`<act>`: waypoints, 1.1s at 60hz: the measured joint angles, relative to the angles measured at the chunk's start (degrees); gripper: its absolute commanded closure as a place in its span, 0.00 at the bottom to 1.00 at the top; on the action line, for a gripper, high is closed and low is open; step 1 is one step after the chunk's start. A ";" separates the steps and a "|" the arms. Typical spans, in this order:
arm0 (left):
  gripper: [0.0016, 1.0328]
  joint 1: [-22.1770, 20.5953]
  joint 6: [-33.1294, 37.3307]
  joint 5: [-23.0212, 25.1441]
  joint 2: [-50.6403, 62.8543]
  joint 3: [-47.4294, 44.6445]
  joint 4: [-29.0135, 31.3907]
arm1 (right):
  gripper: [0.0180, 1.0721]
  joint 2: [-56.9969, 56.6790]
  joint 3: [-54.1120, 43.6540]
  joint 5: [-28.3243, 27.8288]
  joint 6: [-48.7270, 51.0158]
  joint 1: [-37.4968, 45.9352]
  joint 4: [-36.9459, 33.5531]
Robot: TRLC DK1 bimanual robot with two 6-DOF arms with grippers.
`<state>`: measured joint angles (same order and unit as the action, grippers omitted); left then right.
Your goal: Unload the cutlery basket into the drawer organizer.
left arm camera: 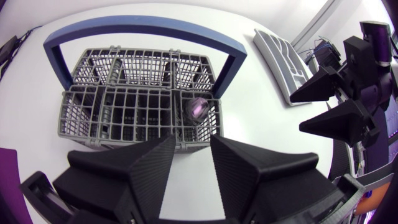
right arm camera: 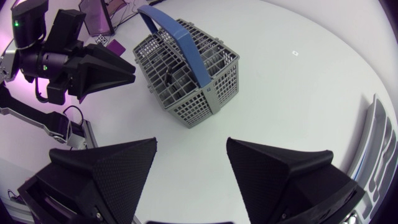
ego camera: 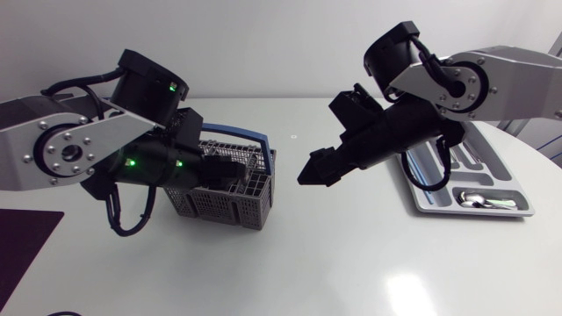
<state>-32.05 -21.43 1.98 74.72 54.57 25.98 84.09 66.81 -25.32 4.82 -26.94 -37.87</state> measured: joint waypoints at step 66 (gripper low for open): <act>0.59 9.94 16.04 17.70 -8.76 -14.08 -15.63 | 0.10 10.10 11.54 1.42 -7.58 -10.29 -1.40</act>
<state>-22.11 -5.39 19.68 65.95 40.49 10.35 94.19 78.35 -23.90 -2.76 -37.23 -39.27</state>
